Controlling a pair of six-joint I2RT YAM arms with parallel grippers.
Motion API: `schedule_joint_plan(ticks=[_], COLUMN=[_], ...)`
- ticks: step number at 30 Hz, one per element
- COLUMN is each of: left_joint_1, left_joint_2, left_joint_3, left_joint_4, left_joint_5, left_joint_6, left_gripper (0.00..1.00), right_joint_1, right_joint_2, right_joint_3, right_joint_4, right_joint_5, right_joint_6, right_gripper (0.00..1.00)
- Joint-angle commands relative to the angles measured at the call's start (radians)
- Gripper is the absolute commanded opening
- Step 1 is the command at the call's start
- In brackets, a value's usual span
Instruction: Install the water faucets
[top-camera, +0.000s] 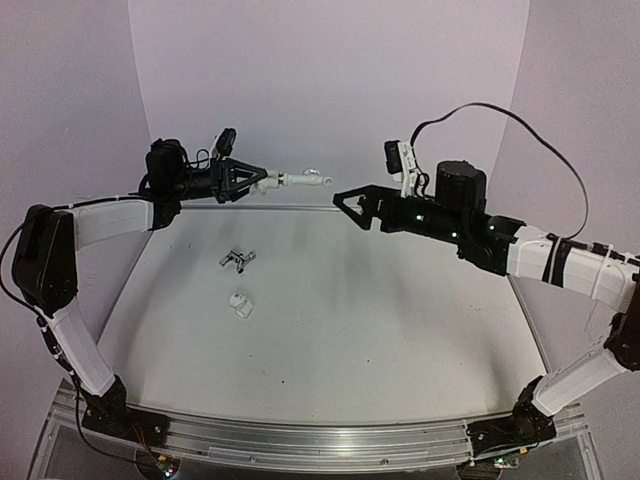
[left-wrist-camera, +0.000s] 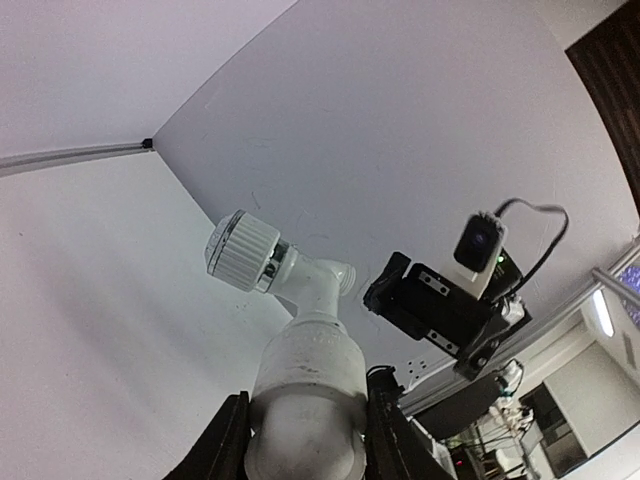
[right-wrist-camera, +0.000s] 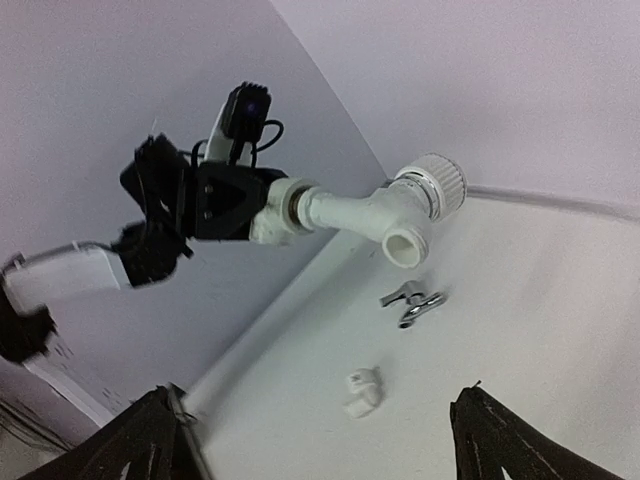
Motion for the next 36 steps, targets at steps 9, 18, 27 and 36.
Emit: schedule_joint_plan(ticks=[9,18,27,36], left_joint_1=[0.000,0.000,-0.002,-0.001], left_joint_2=[-0.102,-0.081,-0.042,-0.048], left_joint_3=[-0.018,-0.013,0.022,0.001], left_joint_4=[0.045,0.044,0.045,0.044], left_joint_5=[0.112,0.205,0.241,0.233], left_joint_6=[-0.245,-0.194,-0.189,-0.048], left_gripper=[0.00,0.00,0.00,0.00], right_joint_1=[-0.018,-0.031,-0.030,-0.030], right_joint_2=[0.087,0.226,0.306,0.362], right_joint_3=[0.158,0.311,0.373,0.443], right_joint_4=[-0.072,-0.109,-0.114,-0.112], right_joint_5=[0.046,-0.141,-0.295,-0.378], right_joint_6=[-1.490,-1.463,-1.342,-1.045], right_gripper=[0.97,0.90,0.71,0.32])
